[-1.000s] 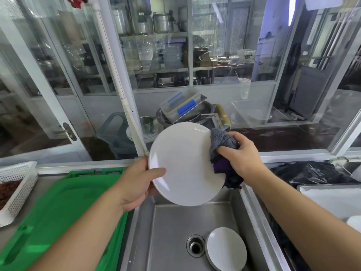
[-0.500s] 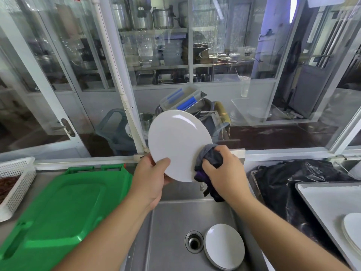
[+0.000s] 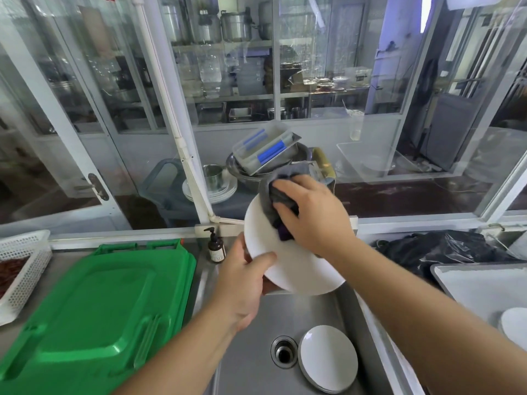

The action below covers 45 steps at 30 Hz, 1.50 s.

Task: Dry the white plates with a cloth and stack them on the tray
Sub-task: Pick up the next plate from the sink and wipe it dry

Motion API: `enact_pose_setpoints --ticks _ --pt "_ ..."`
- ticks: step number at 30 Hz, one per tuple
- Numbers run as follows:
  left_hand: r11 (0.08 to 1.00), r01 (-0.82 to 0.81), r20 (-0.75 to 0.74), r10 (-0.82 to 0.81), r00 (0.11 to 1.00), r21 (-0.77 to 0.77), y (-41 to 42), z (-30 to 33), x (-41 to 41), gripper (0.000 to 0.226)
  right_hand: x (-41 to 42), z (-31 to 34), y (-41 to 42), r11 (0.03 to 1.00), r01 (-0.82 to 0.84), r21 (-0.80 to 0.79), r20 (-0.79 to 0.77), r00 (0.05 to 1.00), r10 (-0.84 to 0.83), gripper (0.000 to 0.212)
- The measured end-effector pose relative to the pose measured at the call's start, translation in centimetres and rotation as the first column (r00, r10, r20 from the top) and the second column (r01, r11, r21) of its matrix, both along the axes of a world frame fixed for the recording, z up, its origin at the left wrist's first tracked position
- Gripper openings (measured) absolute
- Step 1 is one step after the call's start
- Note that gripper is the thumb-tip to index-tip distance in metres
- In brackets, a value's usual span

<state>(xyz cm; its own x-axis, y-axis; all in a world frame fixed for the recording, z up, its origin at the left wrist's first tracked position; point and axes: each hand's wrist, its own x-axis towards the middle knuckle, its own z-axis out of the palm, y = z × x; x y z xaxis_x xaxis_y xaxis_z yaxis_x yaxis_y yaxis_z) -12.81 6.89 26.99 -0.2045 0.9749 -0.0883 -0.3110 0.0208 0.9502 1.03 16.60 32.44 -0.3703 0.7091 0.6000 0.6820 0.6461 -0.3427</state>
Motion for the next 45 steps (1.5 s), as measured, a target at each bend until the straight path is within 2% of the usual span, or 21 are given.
enact_pose_setpoints --ticks 4,8,13,16,19,22,25,28,32,36,41,42,44,45 --pt "0.996 -0.085 0.086 0.084 0.993 0.018 0.2 0.7 -0.6 0.045 1.0 0.8 2.0 0.998 0.069 0.013 0.027 0.997 -0.069 0.04" --pt "0.989 -0.147 0.092 0.144 0.985 0.03 0.7 1.3 -2.3 0.047 2.3 -0.7 1.5 0.994 0.105 -0.031 0.041 0.994 -0.104 0.038" --pt "0.98 -0.197 0.025 0.196 0.98 0.039 1.5 0.4 -2.8 0.05 0.7 -4.7 -2.6 0.981 0.07 -0.181 -0.078 0.993 -0.085 0.039" --pt "0.986 -0.162 -0.044 0.163 0.986 0.026 1.1 -0.4 -2.5 0.054 -0.3 -6.0 -4.5 0.977 0.002 -0.211 -0.126 0.992 -0.03 0.04" --pt "0.994 -0.102 -0.088 0.105 0.991 0.04 0.3 -1.2 -1.6 0.055 -0.5 -5.1 -3.6 0.986 -0.039 -0.163 -0.161 0.987 0.012 0.039" --pt "0.999 -0.026 -0.075 0.029 0.997 0.041 -0.5 -1.2 -0.3 0.051 -0.5 -3.2 -1.3 0.995 0.002 -0.101 -0.162 0.987 -0.018 0.038" --pt "0.998 -0.034 -0.076 0.038 0.996 0.046 -0.5 -1.2 -0.4 0.048 0.1 -2.4 0.7 0.991 0.067 -0.113 -0.165 0.983 -0.086 0.041" --pt "0.996 -0.055 -0.181 0.067 0.981 0.07 -0.2 -0.9 -1.5 0.046 0.6 -2.8 1.3 0.968 0.181 -0.174 -0.156 0.966 -0.208 0.041" --pt "0.99 -0.092 -0.352 0.126 0.927 0.111 0.0 -0.5 -2.5 0.048 0.9 -4.4 0.1 0.931 0.223 -0.288 -0.142 0.952 -0.272 0.039" --pt "0.987 -0.083 -0.511 0.141 0.848 0.135 0.0 0.1 -2.6 0.053 0.2 -6.3 -1.9 0.88 0.188 -0.436 -0.202 0.933 -0.299 0.037" --pt "0.985 0.031 -0.748 0.11 0.655 0.172 -0.7 1.0 -2.7 0.054 0.0 -7.8 -3.2 0.765 0.011 -0.644 -0.364 0.875 -0.319 0.033" --pt "0.981 0.067 -0.785 0.103 0.61 0.181 -0.9 0.9 -2.7 0.056 0.0 -7.5 -3.1 0.709 -0.08 -0.701 -0.446 0.824 -0.349 0.032" --pt "0.971 0.143 -0.853 0.092 0.514 0.191 -1.2 0.6 -2.8 0.056 0.1 -6.6 -3.2 0.546 -0.339 -0.766 -0.618 0.623 -0.48 0.023" --pt "0.966 0.172 -0.884 0.095 0.458 0.193 -1.2 0.5 -2.9 0.054 0.2 -6.1 -3.4 0.469 -0.469 -0.748 -0.663 0.518 -0.54 0.019"
